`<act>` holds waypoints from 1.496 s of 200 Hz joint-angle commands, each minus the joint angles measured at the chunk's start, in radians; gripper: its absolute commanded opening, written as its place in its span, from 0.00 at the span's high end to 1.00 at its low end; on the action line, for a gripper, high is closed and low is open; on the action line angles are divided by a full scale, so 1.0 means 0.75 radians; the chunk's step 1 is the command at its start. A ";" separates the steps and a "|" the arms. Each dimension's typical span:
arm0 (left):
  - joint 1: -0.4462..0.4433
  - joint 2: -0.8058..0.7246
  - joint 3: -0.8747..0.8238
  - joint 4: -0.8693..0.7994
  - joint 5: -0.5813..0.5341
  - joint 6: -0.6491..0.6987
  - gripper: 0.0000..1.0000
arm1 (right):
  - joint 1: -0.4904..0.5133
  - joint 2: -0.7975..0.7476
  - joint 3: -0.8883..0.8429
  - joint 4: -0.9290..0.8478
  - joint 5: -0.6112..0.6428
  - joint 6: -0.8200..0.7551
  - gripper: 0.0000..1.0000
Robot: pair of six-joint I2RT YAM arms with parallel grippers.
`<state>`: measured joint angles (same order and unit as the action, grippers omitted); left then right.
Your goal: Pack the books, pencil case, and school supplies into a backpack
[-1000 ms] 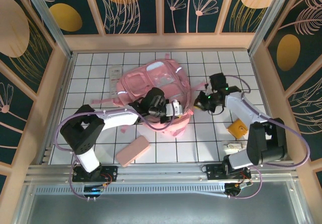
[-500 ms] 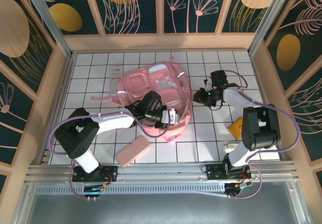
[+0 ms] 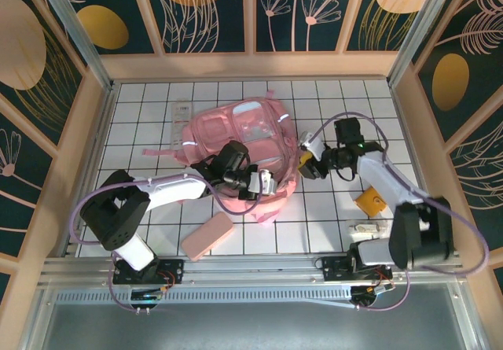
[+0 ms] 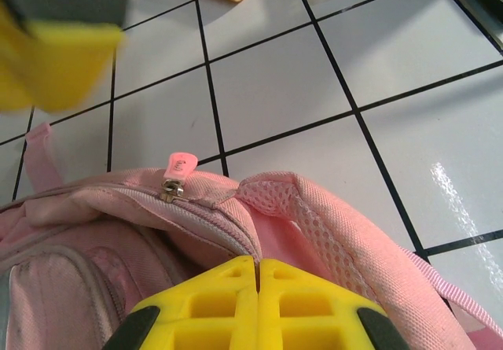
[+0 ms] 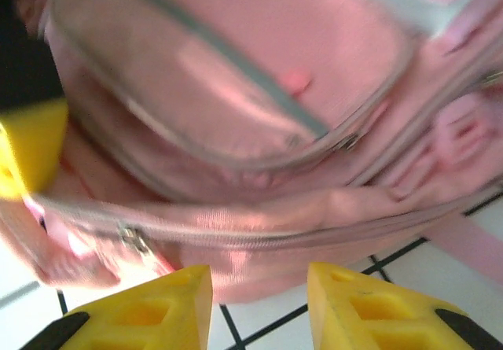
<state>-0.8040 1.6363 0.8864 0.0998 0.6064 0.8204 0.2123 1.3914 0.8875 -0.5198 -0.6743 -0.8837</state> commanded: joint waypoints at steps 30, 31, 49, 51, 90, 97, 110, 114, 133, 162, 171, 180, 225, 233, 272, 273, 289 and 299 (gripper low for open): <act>0.016 -0.051 -0.024 0.032 0.105 0.044 1.00 | 0.052 0.178 0.040 -0.184 -0.099 -0.439 0.53; 0.015 -0.051 -0.024 0.032 0.105 0.045 1.00 | 0.051 0.180 0.039 -0.181 -0.097 -0.439 0.53; 0.015 -0.052 -0.030 0.037 0.114 0.044 1.00 | 0.041 0.188 0.031 -0.158 -0.108 -0.451 0.53; 0.015 -0.052 -0.030 0.037 0.114 0.044 1.00 | 0.041 0.187 0.030 -0.154 -0.109 -0.451 0.53; 0.015 -0.039 -0.010 0.033 0.110 0.042 1.00 | 0.066 0.172 -0.042 -0.061 -0.119 -0.459 0.56; 0.016 -0.035 -0.002 0.033 0.111 0.041 1.00 | 0.077 0.172 -0.049 -0.053 -0.104 -0.460 0.56; 0.015 -0.026 0.005 0.035 0.115 0.035 1.00 | 0.092 0.160 -0.068 -0.026 -0.079 -0.448 0.59; 0.015 -0.024 0.005 0.035 0.116 0.035 1.00 | 0.093 0.156 -0.075 -0.014 -0.076 -0.438 0.60; 0.015 -0.014 0.007 0.047 0.123 0.025 1.00 | 0.094 0.135 -0.099 0.027 -0.058 -0.411 0.66; 0.015 -0.003 0.014 0.052 0.134 0.014 1.00 | 0.123 0.105 -0.149 0.113 0.029 -0.362 0.72; 0.016 0.000 0.018 0.047 0.134 0.013 1.00 | 0.127 0.095 -0.167 0.141 0.045 -0.345 0.72; 0.016 0.004 0.023 0.043 0.133 0.013 1.00 | 0.132 0.086 -0.180 0.155 0.047 -0.334 0.72; 0.015 0.017 0.035 0.017 0.122 0.002 1.00 | 0.144 0.041 -0.192 0.156 -0.027 -0.340 0.89; 0.015 0.019 0.039 0.012 0.109 -0.012 0.96 | 0.145 0.036 -0.188 0.146 -0.035 -0.344 0.96; 0.016 0.030 0.101 -0.130 0.090 -0.057 0.46 | 0.146 0.011 -0.183 0.123 -0.044 -0.358 1.00; 0.015 0.031 0.103 -0.135 0.091 -0.057 0.45 | 0.145 0.010 -0.182 0.123 -0.044 -0.358 1.00; 0.015 0.041 0.107 -0.172 0.092 -0.117 0.43 | 0.145 -0.004 -0.183 0.117 -0.048 -0.360 1.00; 0.016 0.049 0.107 -0.178 0.082 -0.166 0.41 | 0.146 -0.016 -0.183 0.111 -0.045 -0.362 1.00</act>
<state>-0.7982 1.6447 0.9451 0.0357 0.6441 0.7696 0.3141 1.4216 0.7513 -0.4202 -0.6746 -1.1461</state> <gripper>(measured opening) 0.574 0.038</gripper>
